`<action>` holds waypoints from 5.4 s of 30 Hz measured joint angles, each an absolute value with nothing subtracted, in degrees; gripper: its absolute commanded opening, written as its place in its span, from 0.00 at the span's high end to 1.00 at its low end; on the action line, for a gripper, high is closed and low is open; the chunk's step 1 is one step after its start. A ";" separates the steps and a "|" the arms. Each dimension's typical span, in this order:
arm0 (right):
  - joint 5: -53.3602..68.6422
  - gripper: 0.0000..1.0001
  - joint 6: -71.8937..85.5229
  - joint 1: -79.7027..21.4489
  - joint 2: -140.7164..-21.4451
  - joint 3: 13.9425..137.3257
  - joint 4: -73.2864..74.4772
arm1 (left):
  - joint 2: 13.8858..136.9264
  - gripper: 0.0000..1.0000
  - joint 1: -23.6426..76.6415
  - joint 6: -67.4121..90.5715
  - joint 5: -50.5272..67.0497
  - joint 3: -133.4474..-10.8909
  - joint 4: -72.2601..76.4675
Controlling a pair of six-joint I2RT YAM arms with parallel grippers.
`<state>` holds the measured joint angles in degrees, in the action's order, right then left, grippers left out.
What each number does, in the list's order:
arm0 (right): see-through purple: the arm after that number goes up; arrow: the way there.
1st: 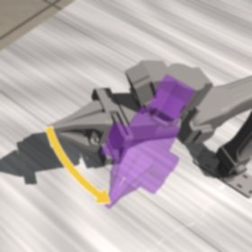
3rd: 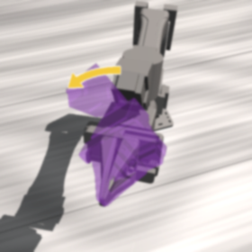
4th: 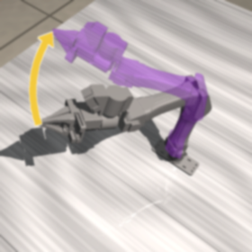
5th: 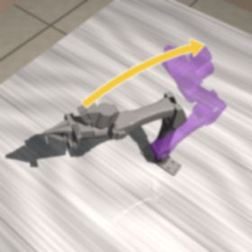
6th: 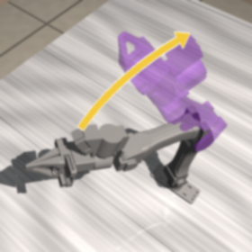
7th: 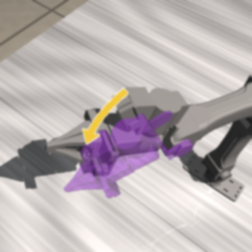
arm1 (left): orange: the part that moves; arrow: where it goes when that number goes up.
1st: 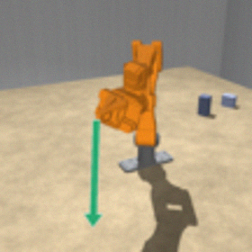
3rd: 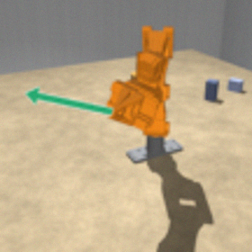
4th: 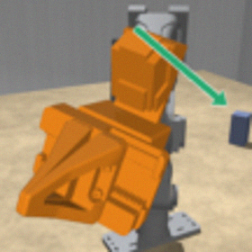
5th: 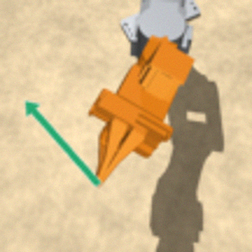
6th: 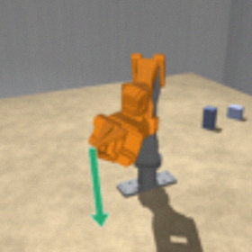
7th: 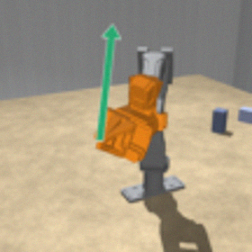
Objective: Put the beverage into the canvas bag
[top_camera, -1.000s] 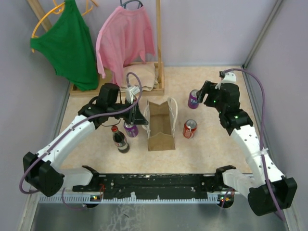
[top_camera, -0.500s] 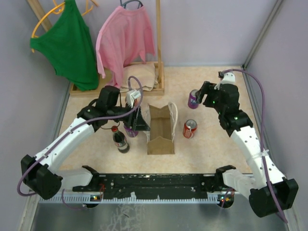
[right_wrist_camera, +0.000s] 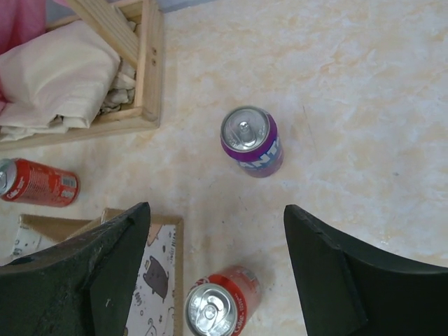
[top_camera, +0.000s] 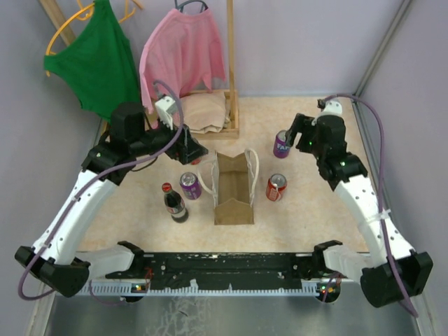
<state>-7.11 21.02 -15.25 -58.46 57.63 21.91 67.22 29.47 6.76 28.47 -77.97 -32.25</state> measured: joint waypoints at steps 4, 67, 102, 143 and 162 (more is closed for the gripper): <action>-7.05 0.10 21.06 -14.04 -66.63 65.84 24.97 | 66.39 0.12 21.23 6.83 27.62 -77.97 -32.82; -3.46 0.01 19.73 -8.05 -89.82 78.24 36.45 | 112.62 1.00 19.35 -20.25 11.57 -95.15 -42.22; -3.77 0.01 19.81 -7.70 -86.35 74.89 35.18 | 92.88 1.00 36.71 -16.56 27.49 -104.44 -56.16; -3.84 0.01 20.62 -6.94 -83.22 70.00 35.24 | 101.86 1.00 42.68 -12.75 18.70 -86.30 -35.38; -4.01 0.01 20.64 -6.46 -81.73 68.86 35.51 | 107.46 1.00 43.83 -10.26 15.73 -86.65 -31.97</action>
